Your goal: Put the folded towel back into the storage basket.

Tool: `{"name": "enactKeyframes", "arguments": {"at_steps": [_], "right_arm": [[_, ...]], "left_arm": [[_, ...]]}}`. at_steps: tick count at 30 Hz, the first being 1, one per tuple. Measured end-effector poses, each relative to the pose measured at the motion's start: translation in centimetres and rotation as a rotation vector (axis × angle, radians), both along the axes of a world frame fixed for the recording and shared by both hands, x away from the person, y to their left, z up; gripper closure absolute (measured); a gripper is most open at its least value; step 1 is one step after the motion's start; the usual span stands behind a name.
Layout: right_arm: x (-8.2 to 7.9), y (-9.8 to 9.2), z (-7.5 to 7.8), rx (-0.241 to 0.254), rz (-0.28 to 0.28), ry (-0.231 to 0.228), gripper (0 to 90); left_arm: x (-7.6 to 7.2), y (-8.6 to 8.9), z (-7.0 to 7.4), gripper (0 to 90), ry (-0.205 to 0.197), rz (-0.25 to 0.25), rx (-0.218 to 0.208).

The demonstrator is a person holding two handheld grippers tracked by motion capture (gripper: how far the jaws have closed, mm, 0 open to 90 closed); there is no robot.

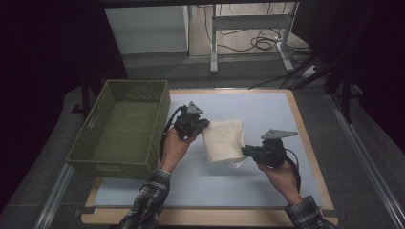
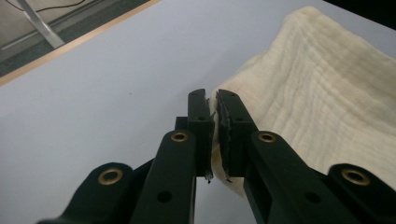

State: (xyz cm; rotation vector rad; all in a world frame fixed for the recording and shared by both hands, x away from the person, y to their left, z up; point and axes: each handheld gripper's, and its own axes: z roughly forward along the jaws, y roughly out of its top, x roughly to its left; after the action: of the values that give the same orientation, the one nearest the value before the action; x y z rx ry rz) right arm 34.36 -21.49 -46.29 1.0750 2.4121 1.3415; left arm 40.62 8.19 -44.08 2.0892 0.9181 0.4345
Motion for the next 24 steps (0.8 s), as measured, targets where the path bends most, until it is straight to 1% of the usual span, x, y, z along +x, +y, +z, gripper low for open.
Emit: {"name": "enactKeyframes", "arguments": {"at_steps": [3,8,14,18,20,23,24], "right_arm": [[0.3,0.7,0.3,-0.003,0.008,-0.007,81.8],[0.7,1.6,1.0,-0.005,0.021,-0.016,81.8],[1.2,2.7,1.8,0.004,0.031,-0.018,81.8],[1.6,3.5,2.3,0.01,0.04,-0.015,81.8],[1.8,4.1,2.6,0.005,0.046,-0.018,81.8],[2.1,4.8,2.9,0.016,0.056,-0.014,81.8],[2.1,5.0,2.9,0.018,0.057,-0.018,81.8]], "left_arm": [[0.2,0.5,0.4,84.7,-0.004,0.012,0.017],[0.3,1.4,1.3,84.6,-0.012,0.031,0.029],[0.2,2.5,2.3,84.6,-0.025,0.054,0.048],[0.1,3.3,3.0,84.5,-0.033,0.068,0.053],[0.1,3.7,3.3,84.6,-0.037,0.075,0.058],[0.0,4.4,3.7,84.6,-0.044,0.09,0.061],[0.0,4.8,3.8,84.6,-0.045,0.093,0.069]]}}
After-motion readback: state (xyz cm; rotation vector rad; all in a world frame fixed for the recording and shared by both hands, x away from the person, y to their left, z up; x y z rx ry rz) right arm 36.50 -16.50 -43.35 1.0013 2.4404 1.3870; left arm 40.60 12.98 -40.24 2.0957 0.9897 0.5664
